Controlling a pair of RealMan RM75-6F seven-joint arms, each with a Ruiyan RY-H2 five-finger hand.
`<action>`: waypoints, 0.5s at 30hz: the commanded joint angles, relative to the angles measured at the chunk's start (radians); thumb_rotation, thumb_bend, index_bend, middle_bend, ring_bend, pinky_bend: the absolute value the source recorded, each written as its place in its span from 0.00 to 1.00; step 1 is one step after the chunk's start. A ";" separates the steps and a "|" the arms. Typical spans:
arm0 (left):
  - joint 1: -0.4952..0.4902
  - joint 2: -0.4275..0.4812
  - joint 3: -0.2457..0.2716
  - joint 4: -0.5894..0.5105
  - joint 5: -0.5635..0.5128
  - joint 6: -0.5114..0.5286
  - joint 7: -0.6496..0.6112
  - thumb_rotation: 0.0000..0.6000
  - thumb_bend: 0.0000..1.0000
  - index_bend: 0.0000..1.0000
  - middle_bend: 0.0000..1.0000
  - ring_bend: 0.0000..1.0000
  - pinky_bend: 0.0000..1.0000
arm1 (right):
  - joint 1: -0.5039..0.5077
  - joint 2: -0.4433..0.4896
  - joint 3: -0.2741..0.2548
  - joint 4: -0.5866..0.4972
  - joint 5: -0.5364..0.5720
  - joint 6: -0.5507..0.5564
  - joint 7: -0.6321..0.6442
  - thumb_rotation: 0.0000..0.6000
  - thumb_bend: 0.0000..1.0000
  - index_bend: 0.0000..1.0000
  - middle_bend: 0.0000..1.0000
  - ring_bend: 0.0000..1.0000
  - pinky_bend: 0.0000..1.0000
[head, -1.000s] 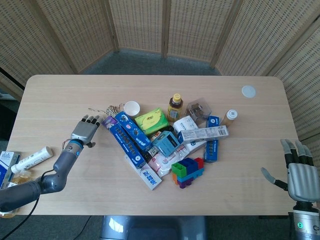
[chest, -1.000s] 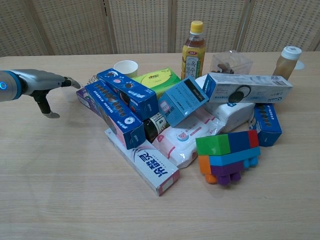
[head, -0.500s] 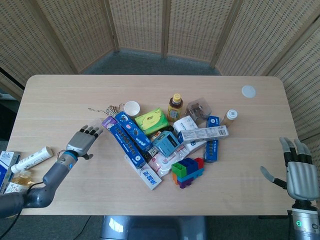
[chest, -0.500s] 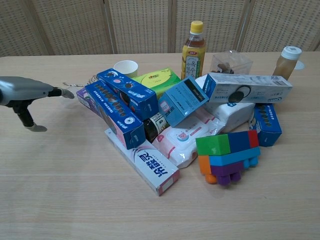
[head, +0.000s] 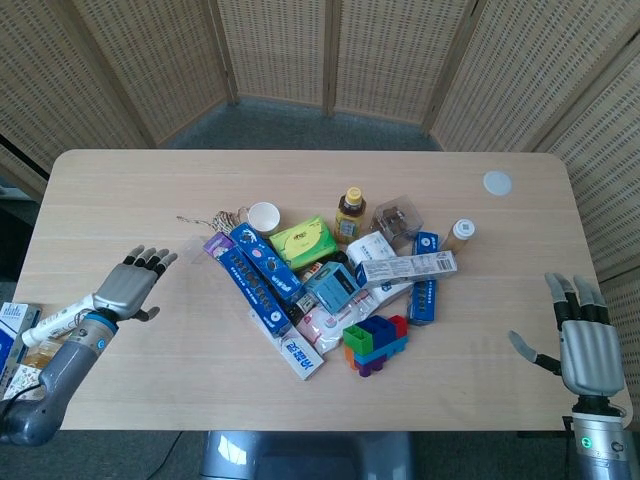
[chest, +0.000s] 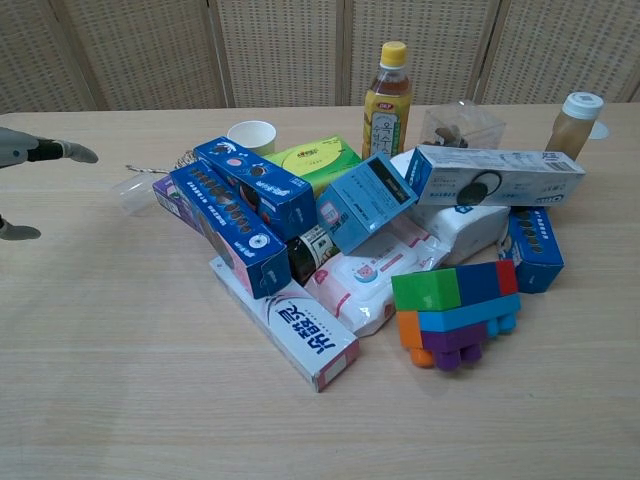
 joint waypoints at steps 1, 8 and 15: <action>-0.040 -0.078 -0.028 0.099 -0.059 -0.057 0.012 1.00 0.33 0.00 0.00 0.00 0.00 | -0.011 0.011 -0.002 -0.006 0.002 0.013 0.004 0.00 0.20 0.00 0.13 0.00 0.00; -0.103 -0.202 -0.063 0.250 -0.122 -0.118 0.041 1.00 0.33 0.00 0.00 0.00 0.00 | -0.036 0.027 -0.010 -0.013 0.005 0.034 0.013 0.00 0.20 0.00 0.13 0.00 0.00; -0.154 -0.264 -0.055 0.321 -0.216 -0.169 0.115 1.00 0.33 0.00 0.00 0.00 0.00 | -0.048 0.038 -0.010 -0.022 0.006 0.046 0.017 0.00 0.19 0.00 0.13 0.00 0.00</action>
